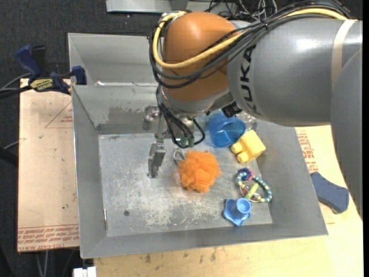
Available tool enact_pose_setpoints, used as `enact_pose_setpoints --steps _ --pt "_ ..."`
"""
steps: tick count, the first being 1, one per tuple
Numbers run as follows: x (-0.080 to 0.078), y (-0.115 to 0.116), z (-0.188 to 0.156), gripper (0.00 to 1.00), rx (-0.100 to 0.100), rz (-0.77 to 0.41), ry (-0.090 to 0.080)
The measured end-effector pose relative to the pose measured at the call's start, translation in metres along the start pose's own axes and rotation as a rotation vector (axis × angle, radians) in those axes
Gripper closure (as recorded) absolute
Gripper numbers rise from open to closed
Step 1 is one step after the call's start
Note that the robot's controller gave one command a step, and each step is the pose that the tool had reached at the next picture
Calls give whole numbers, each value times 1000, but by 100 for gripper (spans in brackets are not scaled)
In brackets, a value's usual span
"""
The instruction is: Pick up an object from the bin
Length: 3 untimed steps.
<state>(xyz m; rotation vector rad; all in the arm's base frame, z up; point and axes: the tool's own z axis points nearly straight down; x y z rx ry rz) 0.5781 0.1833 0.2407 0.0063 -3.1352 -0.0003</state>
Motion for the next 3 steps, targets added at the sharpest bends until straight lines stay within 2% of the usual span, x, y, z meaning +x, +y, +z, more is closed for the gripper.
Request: enact_pose_setpoints --steps 1,2,3 --pt "-2 -1 -4 0 -1 3 -7" --pt "-2 -8 36 0 -4 -8 -15" --pt "5 -18 98 0 -2 -45 -11"
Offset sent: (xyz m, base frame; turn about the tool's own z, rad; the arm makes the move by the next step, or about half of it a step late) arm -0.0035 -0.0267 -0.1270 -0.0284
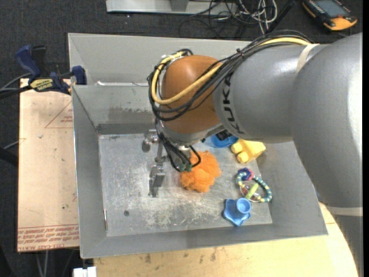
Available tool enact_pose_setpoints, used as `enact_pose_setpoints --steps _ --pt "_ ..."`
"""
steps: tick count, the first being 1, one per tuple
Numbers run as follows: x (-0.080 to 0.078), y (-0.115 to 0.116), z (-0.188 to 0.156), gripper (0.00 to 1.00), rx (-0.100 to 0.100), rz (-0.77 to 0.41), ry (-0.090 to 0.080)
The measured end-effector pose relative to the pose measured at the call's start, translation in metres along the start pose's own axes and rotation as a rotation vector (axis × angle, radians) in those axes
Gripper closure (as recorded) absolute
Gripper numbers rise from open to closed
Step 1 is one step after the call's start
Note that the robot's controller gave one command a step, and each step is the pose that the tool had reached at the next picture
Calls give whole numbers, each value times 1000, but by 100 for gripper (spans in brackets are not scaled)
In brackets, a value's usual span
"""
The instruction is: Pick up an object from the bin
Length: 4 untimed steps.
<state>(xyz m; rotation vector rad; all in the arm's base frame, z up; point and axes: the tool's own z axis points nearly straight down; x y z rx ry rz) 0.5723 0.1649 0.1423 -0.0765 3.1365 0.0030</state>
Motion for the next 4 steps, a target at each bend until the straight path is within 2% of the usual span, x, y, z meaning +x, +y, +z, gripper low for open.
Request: enact_pose_setpoints --steps 1,2,3,4 --pt "12 -45 59 0 -2 2 0" --pt "30 -87 70 0 -2 -104 2" --pt "18 -103 67 0 1 -27 3" --pt "6 -127 60 0 0 101 3"
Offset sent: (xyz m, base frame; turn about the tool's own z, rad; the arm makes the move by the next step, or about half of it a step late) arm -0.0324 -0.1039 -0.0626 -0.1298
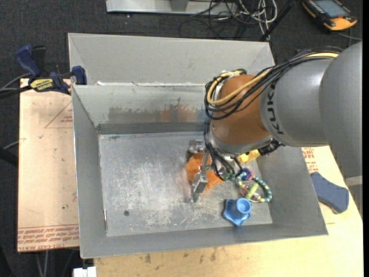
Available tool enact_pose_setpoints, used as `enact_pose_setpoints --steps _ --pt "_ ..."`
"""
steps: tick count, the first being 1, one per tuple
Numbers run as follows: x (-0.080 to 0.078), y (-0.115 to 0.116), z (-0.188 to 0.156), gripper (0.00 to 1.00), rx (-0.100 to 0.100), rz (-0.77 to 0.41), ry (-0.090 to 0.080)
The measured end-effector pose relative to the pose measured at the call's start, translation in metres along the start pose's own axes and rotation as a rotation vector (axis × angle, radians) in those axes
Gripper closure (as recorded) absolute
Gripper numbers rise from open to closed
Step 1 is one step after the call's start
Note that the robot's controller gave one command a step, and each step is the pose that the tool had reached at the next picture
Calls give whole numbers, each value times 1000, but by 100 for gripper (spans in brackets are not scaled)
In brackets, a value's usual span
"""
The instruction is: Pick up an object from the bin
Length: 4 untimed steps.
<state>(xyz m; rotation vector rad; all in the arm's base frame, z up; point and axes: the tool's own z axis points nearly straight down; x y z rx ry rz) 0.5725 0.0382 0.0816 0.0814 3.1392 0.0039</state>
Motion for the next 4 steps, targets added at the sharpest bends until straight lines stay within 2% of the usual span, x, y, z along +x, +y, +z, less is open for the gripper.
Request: enact_pose_setpoints --steps 1,2,4 --pt "-5 -19 3 0 1 -181 -2" --pt "-12 -40 0 0 1 -101 0" --pt "-19 -50 -2 0 0 -90 -2"
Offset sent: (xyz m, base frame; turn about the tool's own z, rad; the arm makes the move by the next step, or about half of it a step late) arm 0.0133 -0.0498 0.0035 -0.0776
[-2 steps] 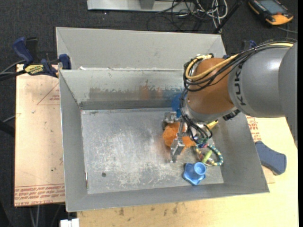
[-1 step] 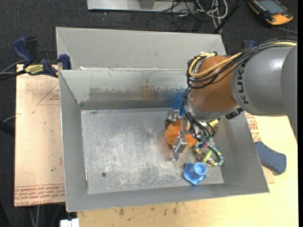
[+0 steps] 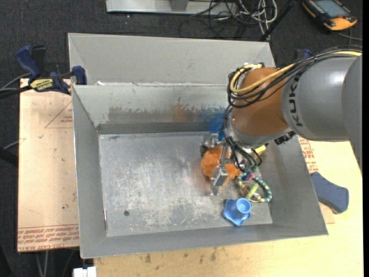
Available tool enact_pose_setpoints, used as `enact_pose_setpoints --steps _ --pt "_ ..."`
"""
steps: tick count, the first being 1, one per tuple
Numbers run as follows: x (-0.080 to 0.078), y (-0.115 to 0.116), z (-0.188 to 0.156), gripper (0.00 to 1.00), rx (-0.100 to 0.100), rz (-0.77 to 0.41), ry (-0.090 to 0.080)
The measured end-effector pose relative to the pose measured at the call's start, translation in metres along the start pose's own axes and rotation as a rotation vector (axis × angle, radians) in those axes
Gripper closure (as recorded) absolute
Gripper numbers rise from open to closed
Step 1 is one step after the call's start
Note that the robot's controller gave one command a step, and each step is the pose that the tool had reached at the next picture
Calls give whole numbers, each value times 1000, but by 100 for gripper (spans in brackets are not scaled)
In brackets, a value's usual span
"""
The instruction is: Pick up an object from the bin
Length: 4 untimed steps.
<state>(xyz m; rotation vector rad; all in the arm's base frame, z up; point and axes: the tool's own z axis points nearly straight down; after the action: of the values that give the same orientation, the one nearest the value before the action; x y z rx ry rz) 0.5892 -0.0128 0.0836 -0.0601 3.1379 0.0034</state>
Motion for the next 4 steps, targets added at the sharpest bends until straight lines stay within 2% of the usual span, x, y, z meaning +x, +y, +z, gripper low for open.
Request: enact_pose_setpoints --steps 1,2,3,4 --pt "15 -27 6 0 4 -54 1" --pt "-60 -70 11 100 -6 -260 2" --pt "-60 -70 11 100 -6 -260 2" --pt "-57 -77 -155 100 3 -285 -5"
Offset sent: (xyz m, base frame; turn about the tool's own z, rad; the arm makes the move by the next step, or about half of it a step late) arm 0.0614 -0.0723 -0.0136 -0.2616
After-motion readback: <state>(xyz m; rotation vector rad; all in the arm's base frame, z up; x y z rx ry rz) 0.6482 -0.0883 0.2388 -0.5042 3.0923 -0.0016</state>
